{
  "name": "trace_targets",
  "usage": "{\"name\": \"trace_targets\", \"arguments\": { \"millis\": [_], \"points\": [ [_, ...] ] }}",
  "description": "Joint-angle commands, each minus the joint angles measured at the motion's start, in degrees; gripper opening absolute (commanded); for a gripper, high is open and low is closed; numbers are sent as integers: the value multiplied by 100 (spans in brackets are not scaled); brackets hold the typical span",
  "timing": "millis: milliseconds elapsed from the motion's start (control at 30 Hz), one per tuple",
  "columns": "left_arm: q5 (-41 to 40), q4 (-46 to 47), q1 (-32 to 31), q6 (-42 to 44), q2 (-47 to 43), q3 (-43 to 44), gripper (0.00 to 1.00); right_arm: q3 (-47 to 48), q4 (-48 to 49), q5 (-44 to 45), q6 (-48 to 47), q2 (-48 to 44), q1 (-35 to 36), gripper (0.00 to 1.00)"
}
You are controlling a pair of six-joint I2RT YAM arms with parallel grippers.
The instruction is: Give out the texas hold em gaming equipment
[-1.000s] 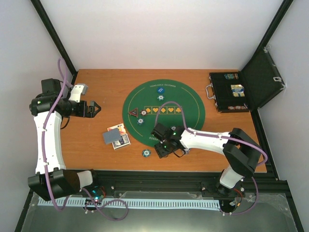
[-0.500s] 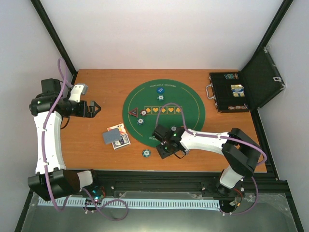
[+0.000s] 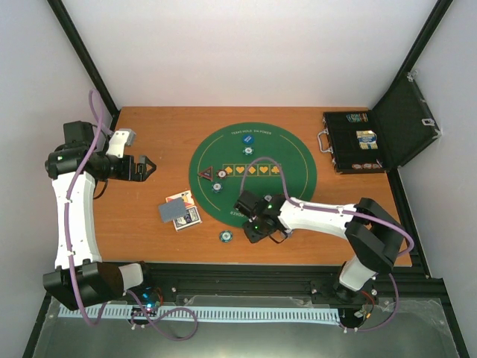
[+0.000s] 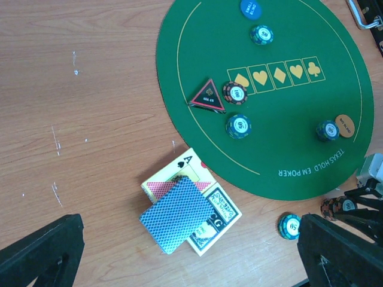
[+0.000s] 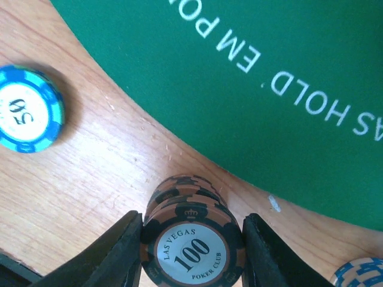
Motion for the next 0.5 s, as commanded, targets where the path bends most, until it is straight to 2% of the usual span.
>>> {"name": "trace_targets", "arguments": {
  "millis": [0, 233, 467],
  "points": [
    [126, -139, 34, -74, -78, 268, 100, 382, -288, 148, -65, -290, 50, 29],
    [106, -152, 34, -61, -74, 253, 100, 1437, -853, 472, -408, -246, -153, 29],
    [93, -157, 34, -51, -65, 276, 100, 2939, -1086, 474, -1104, 526, -1383, 29]
  ]
}}
